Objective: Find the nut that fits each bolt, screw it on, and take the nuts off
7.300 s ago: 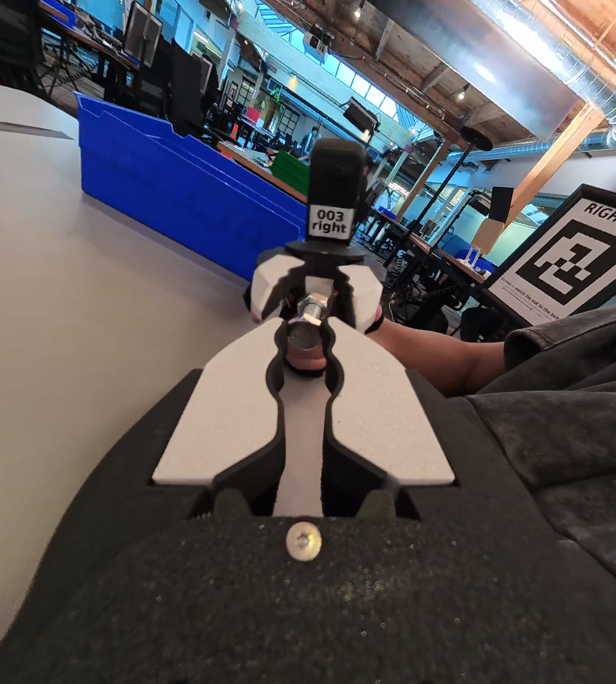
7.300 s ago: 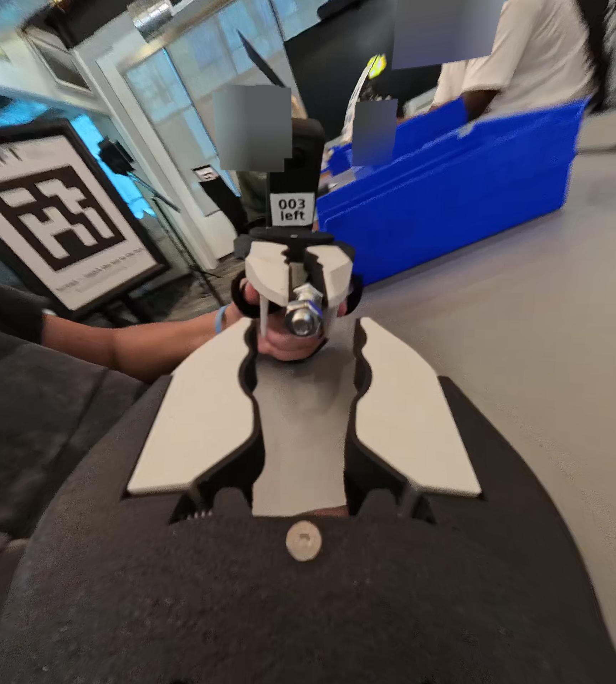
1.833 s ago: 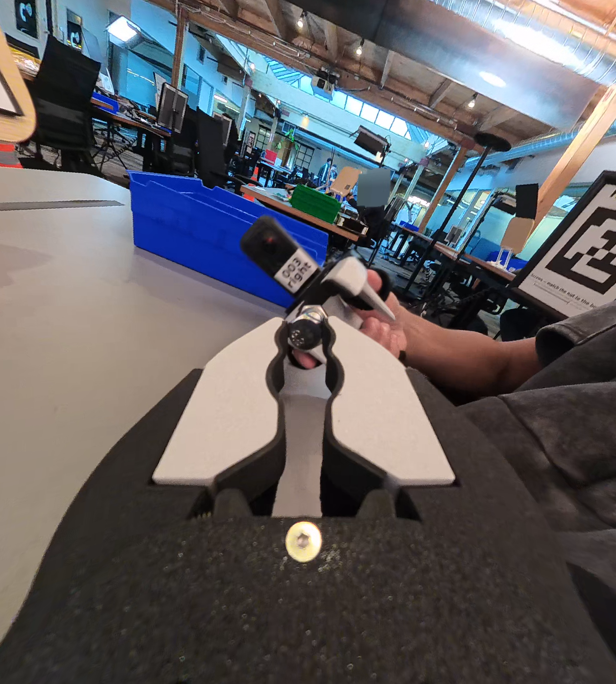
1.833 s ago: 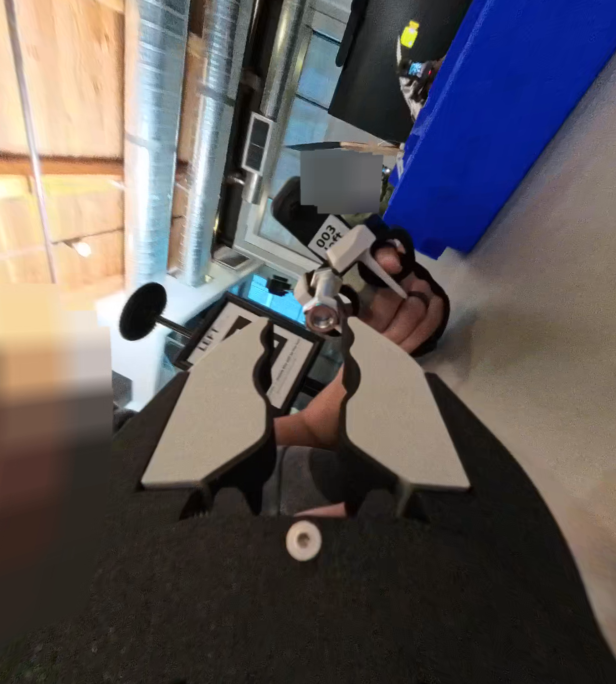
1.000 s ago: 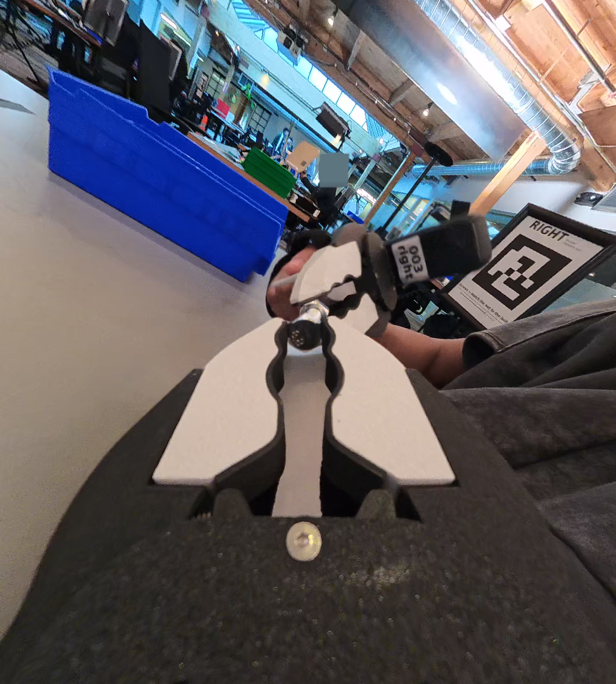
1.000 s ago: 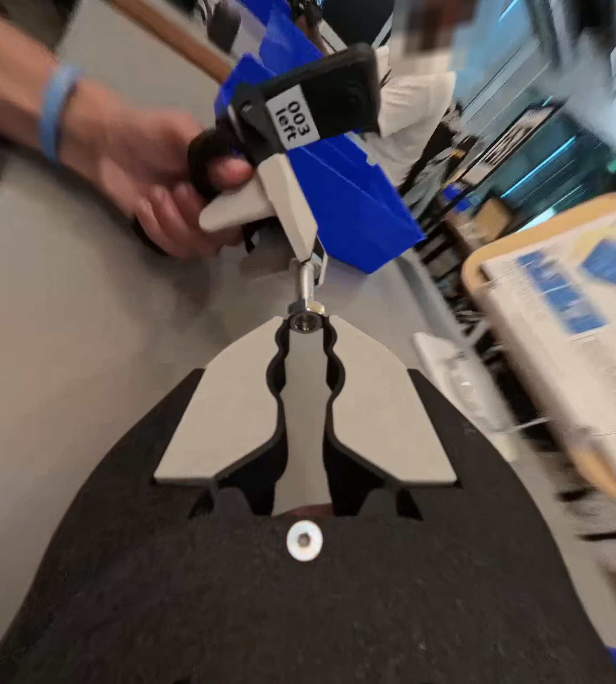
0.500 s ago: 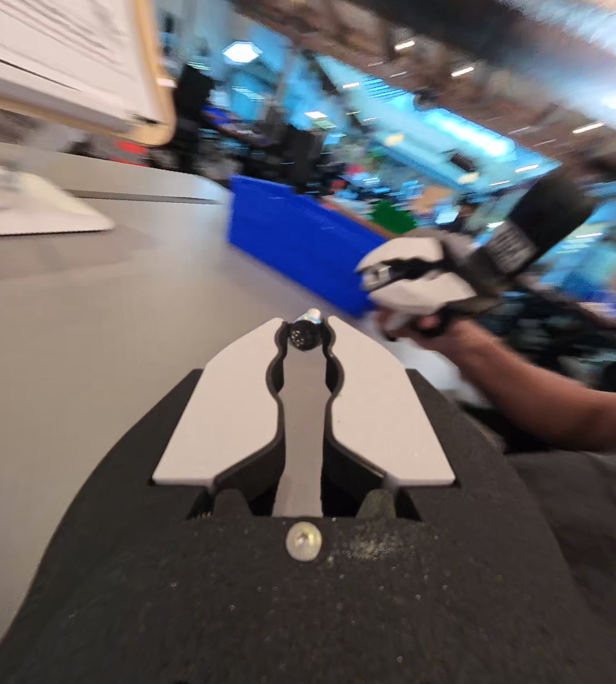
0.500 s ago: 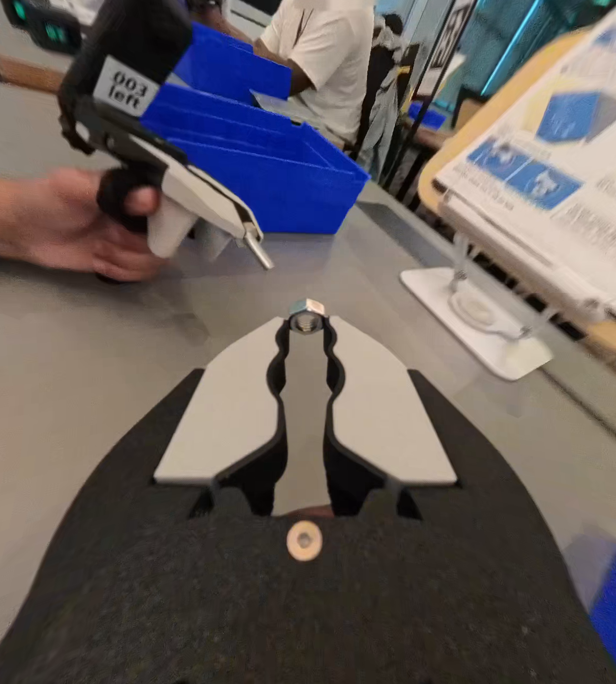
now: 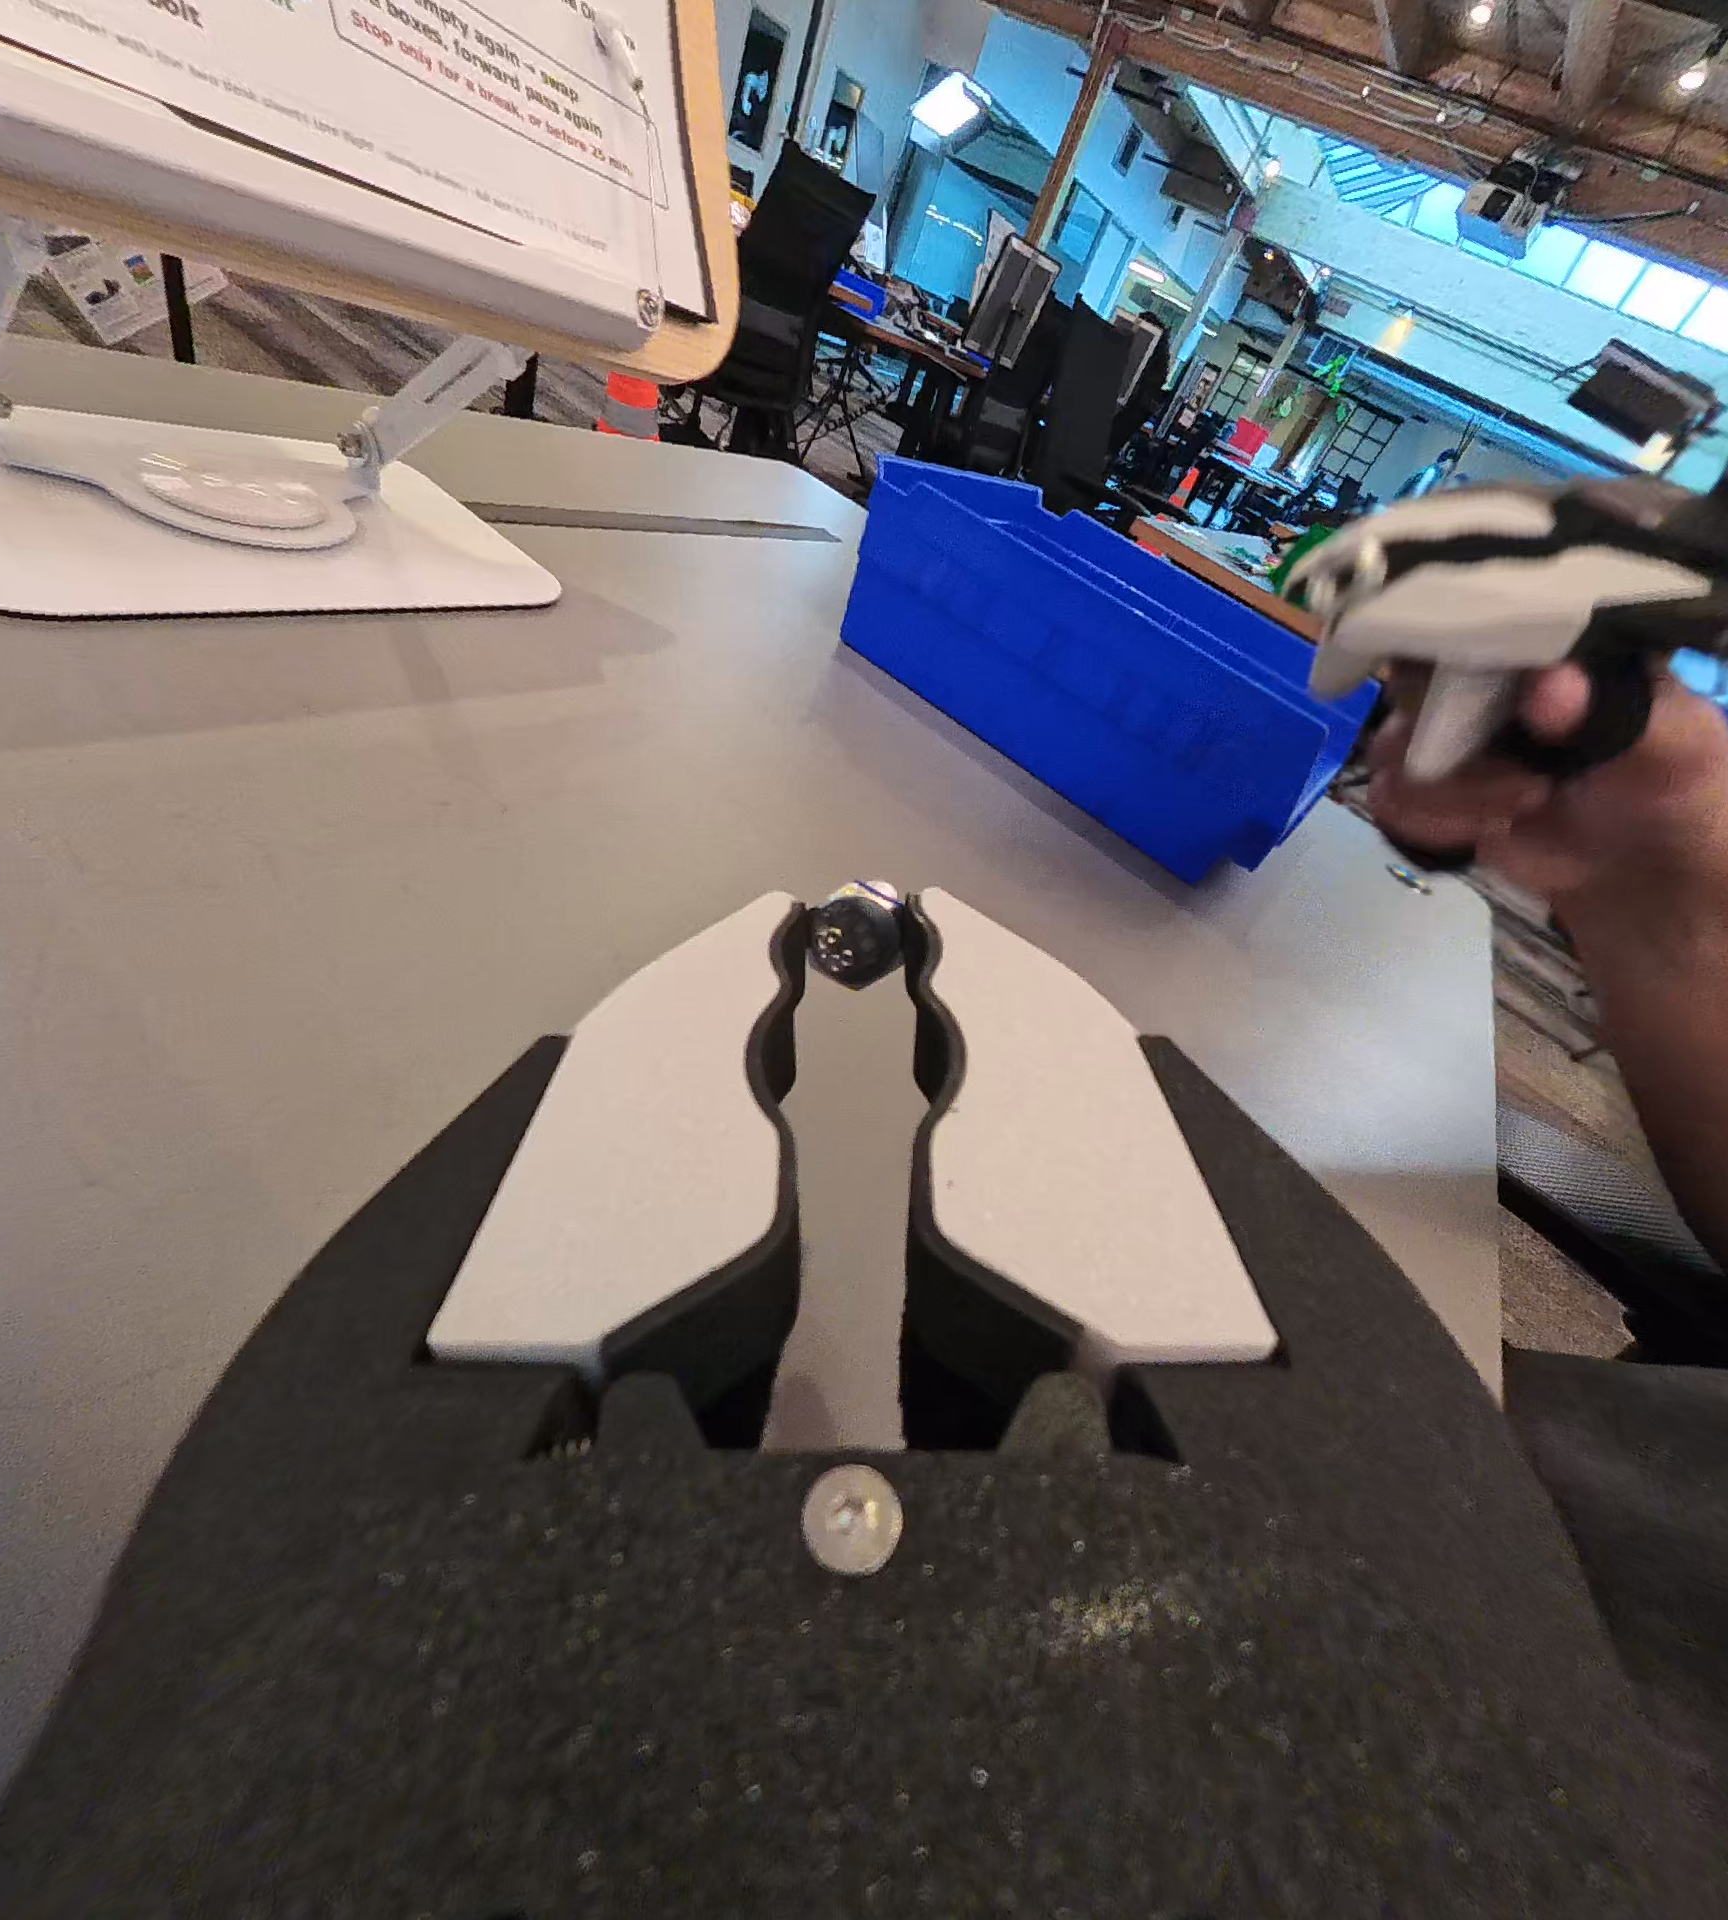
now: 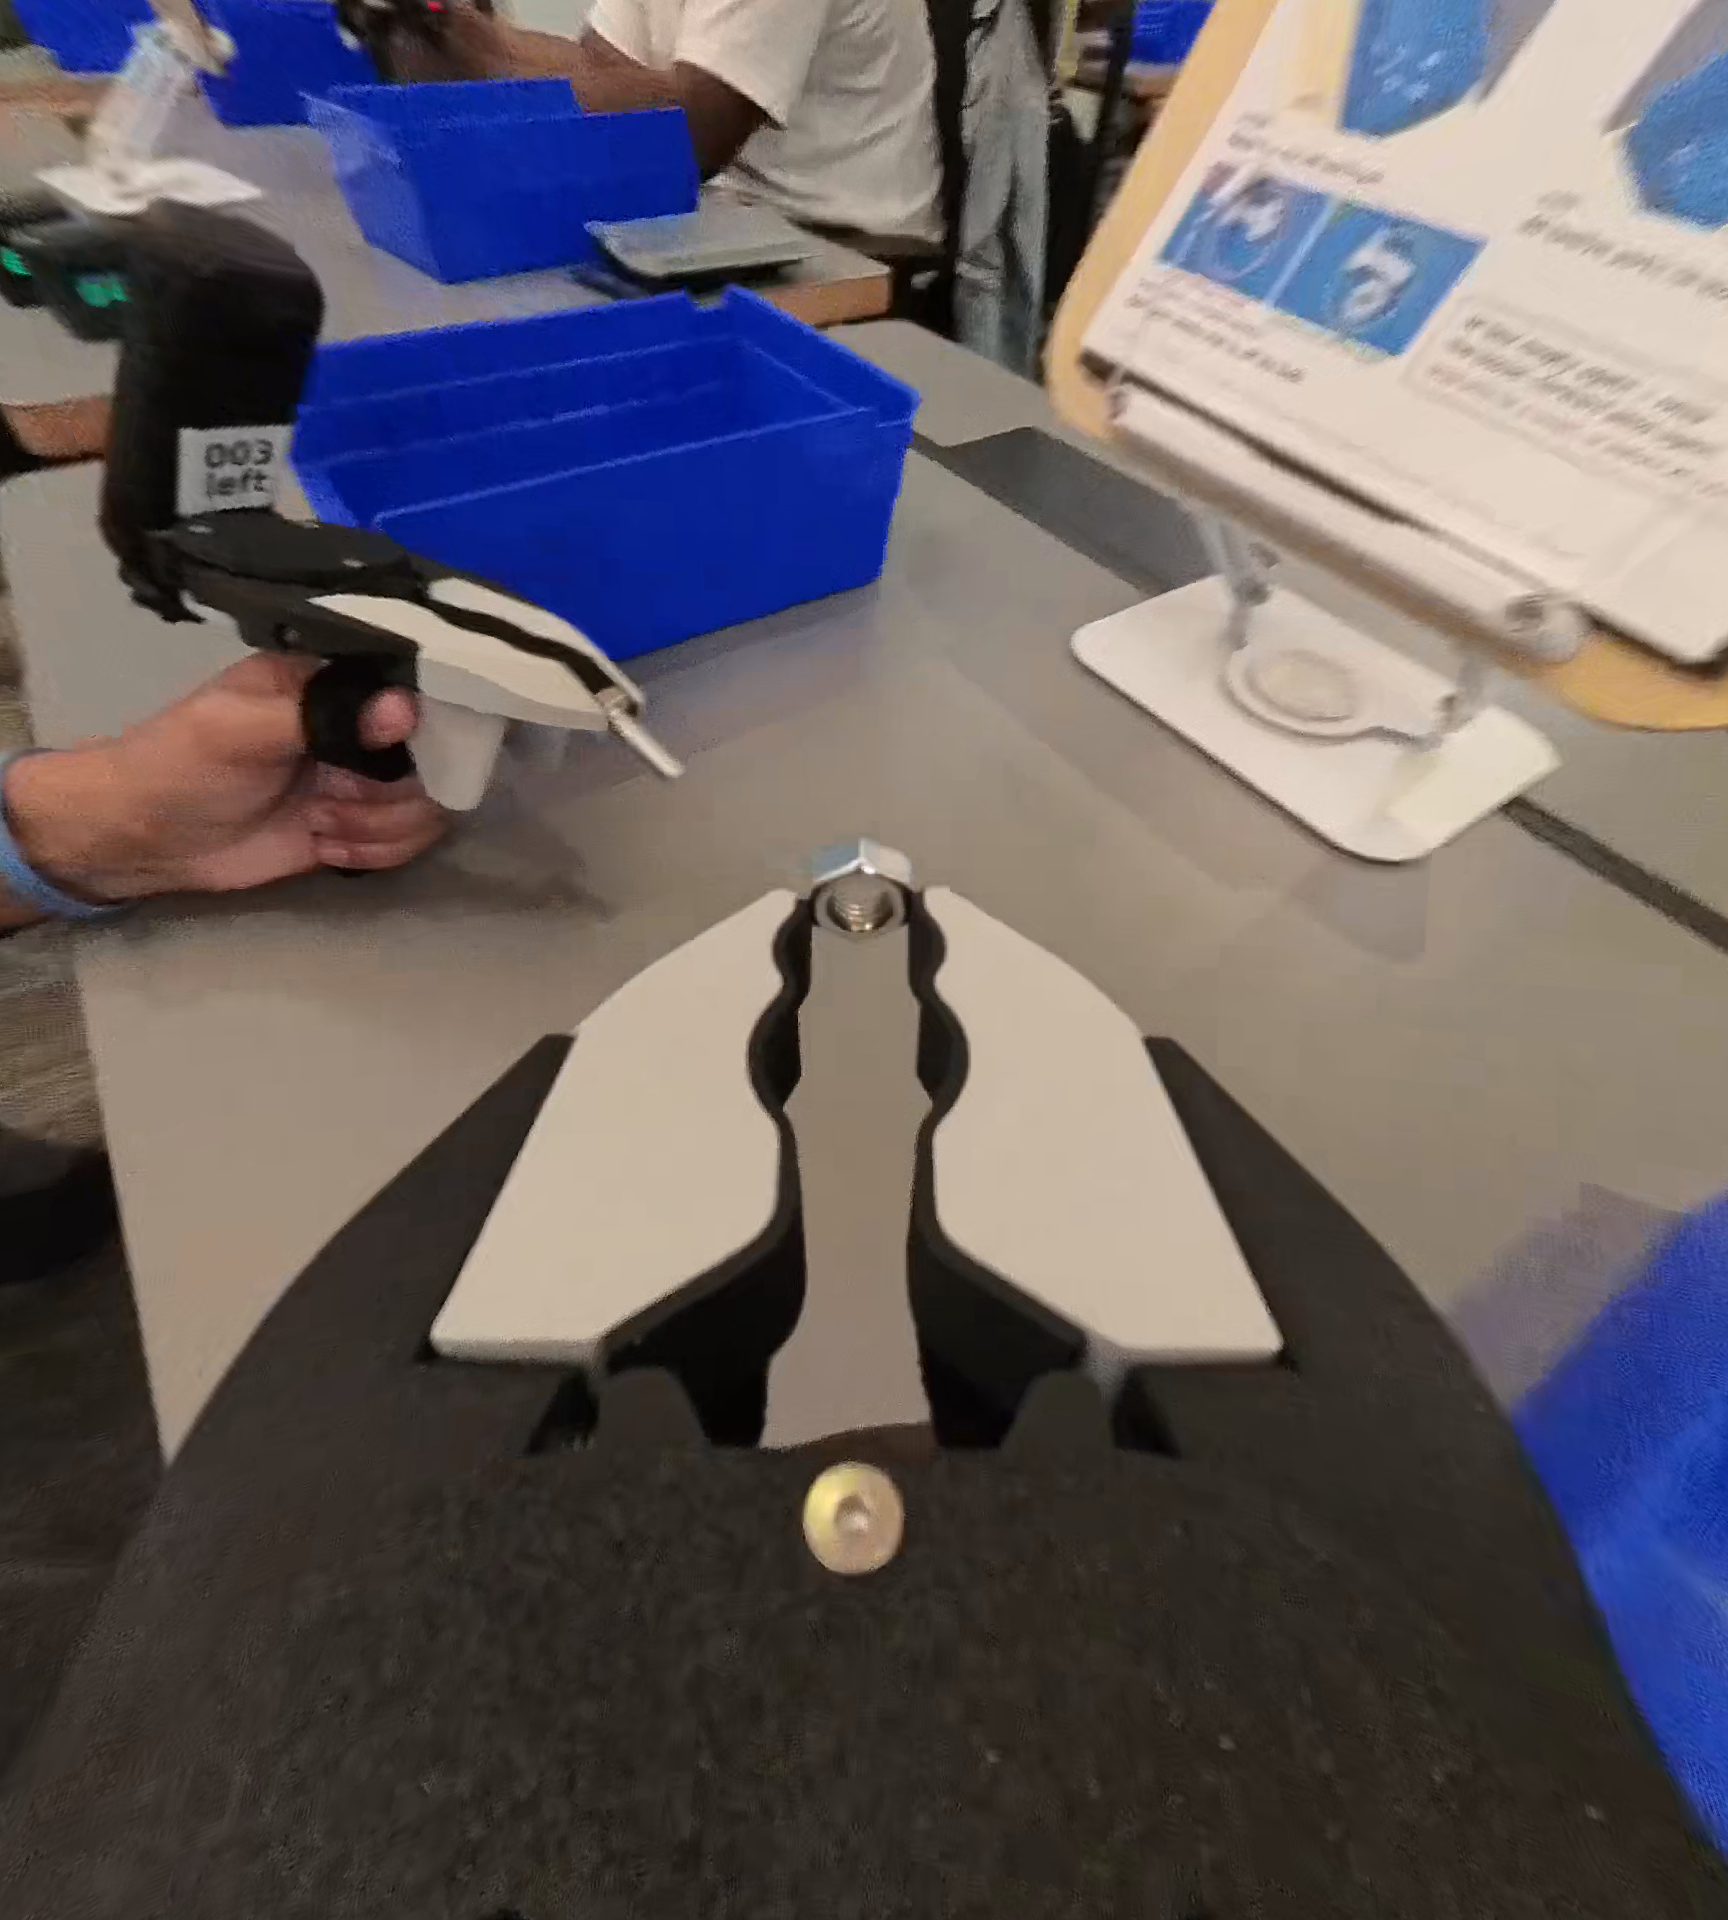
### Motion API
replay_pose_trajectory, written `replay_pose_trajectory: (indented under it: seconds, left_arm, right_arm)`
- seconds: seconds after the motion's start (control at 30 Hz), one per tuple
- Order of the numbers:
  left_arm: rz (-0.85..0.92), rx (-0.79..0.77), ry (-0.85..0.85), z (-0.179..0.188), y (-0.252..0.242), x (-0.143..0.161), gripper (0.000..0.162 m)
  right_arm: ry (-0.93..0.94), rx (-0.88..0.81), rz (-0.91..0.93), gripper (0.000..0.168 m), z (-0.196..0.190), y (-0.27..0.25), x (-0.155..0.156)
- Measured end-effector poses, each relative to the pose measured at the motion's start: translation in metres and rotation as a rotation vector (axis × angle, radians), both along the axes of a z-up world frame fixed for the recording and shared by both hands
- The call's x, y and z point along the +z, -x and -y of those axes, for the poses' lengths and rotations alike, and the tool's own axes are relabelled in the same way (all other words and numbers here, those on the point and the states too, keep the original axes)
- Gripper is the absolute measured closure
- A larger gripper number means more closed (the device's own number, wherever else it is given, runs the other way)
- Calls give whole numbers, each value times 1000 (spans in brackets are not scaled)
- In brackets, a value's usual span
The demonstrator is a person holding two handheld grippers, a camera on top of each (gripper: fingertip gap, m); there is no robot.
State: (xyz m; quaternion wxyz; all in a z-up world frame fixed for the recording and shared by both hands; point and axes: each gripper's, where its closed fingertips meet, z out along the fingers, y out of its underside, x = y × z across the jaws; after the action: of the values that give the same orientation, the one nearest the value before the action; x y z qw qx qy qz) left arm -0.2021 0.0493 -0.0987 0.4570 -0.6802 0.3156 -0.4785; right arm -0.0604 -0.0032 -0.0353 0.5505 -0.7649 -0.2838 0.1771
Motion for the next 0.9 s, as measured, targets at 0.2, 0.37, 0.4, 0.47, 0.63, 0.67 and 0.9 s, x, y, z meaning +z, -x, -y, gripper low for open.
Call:
replay_pose_trajectory:
  seconds: [0.2, 0.37, 0.4, 0.47, 0.63, 0.67, 0.9]
  left_arm:
    - [-29, -41, 10, 4, -6, -4, 145]
    - [-44, -45, 14, 4, -7, -6, 145]
    - [-45, -42, 15, 4, -7, -6, 145]
    - [-47, -45, 17, 4, -8, -7, 145]
    - [-65, -63, 34, 5, -10, -10, 145]
    - [-67, -65, 35, 5, -11, -11, 145]
    - [-68, -86, 19, 8, -12, -9, 145]
  right_arm:
    - [148, -367, 166, 151, 16, -173, 17]
    - [533, -355, 393, 151, 29, -245, -45]
    - [626, -314, 435, 151, 33, -250, -59]
    - [790, -238, 557, 151, 45, -261, -87]
    - [1040, -100, 627, 150, 52, -264, -131]
    - [1070, -104, 632, 150, 51, -265, -136]
    - [1168, -119, 671, 150, 55, -270, -153]
